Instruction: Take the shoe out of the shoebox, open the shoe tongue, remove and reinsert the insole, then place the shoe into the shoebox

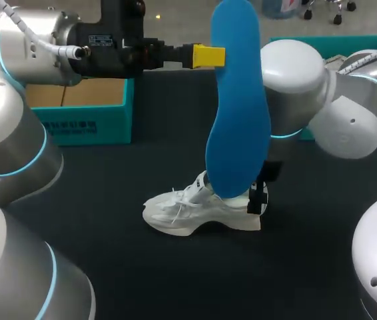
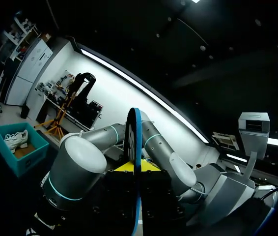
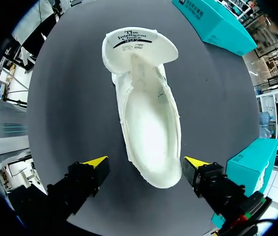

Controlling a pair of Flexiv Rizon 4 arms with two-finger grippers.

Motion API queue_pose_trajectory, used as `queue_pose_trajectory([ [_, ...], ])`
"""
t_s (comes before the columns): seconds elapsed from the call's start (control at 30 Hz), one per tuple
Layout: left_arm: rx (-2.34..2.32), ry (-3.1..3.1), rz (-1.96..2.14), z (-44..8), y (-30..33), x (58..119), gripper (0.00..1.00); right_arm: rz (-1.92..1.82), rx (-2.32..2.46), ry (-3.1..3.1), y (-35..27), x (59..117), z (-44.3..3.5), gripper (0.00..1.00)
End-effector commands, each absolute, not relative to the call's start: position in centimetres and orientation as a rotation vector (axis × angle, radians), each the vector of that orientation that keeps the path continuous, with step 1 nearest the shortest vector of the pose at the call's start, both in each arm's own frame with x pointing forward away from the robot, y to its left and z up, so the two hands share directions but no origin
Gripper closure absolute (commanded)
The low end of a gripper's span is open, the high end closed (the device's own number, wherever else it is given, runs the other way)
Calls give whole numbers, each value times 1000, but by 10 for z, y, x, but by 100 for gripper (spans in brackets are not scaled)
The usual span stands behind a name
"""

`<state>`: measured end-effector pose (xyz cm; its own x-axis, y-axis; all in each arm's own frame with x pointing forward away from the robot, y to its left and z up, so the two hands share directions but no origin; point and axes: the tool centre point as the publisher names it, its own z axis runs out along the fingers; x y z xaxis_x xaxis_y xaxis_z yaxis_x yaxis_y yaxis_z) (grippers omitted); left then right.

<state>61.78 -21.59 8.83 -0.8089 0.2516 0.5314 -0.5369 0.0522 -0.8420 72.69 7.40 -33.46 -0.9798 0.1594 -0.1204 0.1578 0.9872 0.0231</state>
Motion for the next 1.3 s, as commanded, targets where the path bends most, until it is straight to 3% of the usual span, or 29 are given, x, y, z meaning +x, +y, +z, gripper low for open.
queue_pose_trajectory([
  [0.03, 286, -1774, 1813, 89, -217, 618, 100, 24, 230, 3020, 76, 734, -344, 0],
  [1.3, 286, -1774, 1813, 89, -217, 618, 100, -37, 154, 3030, 85, 740, -345, 0],
])
